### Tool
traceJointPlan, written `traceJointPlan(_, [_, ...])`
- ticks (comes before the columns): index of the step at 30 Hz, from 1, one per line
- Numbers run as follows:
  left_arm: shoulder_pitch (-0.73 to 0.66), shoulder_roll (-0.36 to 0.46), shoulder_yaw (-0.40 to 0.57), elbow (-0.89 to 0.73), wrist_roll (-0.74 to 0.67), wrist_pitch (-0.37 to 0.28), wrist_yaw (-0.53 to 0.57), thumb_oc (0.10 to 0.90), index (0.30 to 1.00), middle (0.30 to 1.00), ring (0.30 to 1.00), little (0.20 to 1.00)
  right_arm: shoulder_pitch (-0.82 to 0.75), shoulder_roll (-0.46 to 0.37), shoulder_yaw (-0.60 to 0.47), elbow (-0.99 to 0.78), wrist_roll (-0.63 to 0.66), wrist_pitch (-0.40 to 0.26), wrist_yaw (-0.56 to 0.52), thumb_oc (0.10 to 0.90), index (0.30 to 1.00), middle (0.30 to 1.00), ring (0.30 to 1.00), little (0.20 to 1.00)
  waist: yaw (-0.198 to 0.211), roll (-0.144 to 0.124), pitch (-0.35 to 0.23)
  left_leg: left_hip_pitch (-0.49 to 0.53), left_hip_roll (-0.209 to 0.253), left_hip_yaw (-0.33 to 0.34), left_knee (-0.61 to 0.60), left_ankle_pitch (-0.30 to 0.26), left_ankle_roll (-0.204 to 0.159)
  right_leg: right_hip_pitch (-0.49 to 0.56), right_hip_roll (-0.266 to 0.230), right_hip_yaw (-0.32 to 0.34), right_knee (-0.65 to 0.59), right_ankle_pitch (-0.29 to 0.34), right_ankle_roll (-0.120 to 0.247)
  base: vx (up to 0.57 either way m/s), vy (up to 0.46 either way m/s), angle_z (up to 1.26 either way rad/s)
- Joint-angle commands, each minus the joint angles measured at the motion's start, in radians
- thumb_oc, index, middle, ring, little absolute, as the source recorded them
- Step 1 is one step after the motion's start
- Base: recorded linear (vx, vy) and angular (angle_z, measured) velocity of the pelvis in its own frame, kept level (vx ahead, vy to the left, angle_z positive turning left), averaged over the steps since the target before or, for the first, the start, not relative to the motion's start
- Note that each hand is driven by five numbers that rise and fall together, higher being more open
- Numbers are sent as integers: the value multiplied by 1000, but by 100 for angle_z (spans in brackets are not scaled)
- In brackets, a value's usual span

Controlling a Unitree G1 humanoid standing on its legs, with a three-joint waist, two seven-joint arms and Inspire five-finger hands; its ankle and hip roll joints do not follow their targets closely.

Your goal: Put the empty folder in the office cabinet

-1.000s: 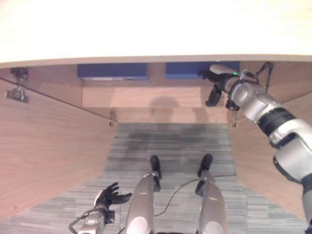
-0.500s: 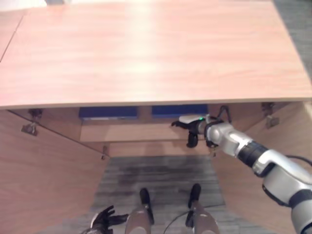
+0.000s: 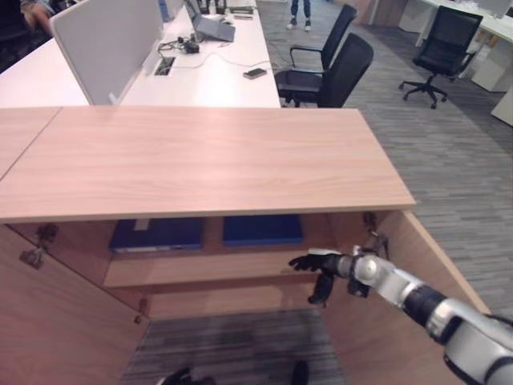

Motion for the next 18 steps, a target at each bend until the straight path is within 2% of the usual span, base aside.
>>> traceJointPlan(1, [-28,-23,-34,27,4,-24,-1,800,900,900,900,900,-72,29,-77,42,78,-44,-81,800,900,900,900,900,-5,-57,-9,-23,-99,-156,96,12,55,44,-29,-19,57,-144,83,0,13,-63])
traceJointPlan(4, [-30,-53,-41,65,1,-22,2,800,900,900,900,900,11,92,-141,107,103,-57,-130,800,900,900,900,900,-16,-51,-35,17,-172,-233,96,-124,83,48,-18,32,46,-135,85,23,133,-52])
traceJointPlan(5, [-50,-69,-41,98,0,-14,12,800,900,900,900,900,102,160,-210,195,122,-58,-185,800,900,900,900,900,-25,-47,-44,27,-216,-308,67,-193,92,44,-31,57,47,-121,94,-25,207,-48])
traceJointPlan(9, [-56,-76,-59,103,33,-10,12,800,900,900,900,900,177,204,-262,331,83,-48,-213,800,900,900,900,900,-28,-29,-58,49,-226,-312,2,-204,105,33,-52,48,48,-97,113,-56,204,-8])
traceJointPlan(10, [-58,-75,-63,107,53,-10,15,800,900,900,900,900,192,217,-273,379,50,-43,-220,800,900,900,900,900,-27,-22,-59,49,-234,-310,-6,-208,111,22,-65,45,52,-85,121,-185,379,10])
traceJointPlan(11, [-66,-72,-70,114,74,-12,26,800,900,900,900,900,218,247,-303,480,11,-30,-233,800,900,900,900,900,-22,-13,-54,43,-268,-319,-9,-215,128,-7,-101,47,61,-51,142,-147,290,13])
traceJointPlan(13, [-66,-72,-70,114,74,-12,26,800,900,900,900,900,218,248,-303,480,11,-30,-233,800,900,900,900,900,-22,-13,-54,41,-269,-319,-8,-215,128,-8,-102,47,62,-51,142,-131,249,10])
traceJointPlan(14, [-68,-62,-62,128,103,-13,35,800,900,900,900,900,272,284,-379,566,16,-27,-243,800,900,900,900,900,-17,-9,-34,33,-321,-298,-4,-230,159,-43,-161,52,66,-4,175,-159,298,-8])
traceJointPlan(17, [-66,-56,-54,146,130,-10,35,800,900,900,900,900,298,298,-425,606,26,-28,-249,800,900,900,900,900,-17,-10,-23,32,-345,-272,-1,-240,174,-59,-191,48,54,25,190,-179,279,-14])
traceJointPlan(18, [-67,-46,-38,169,145,-9,40,800,900,900,900,900,318,308,-478,622,62,-27,-256,800,900,900,900,900,-26,-5,1,18,-358,-235,20,-241,187,-91,-214,32,55,34,202,-246,247,-26])
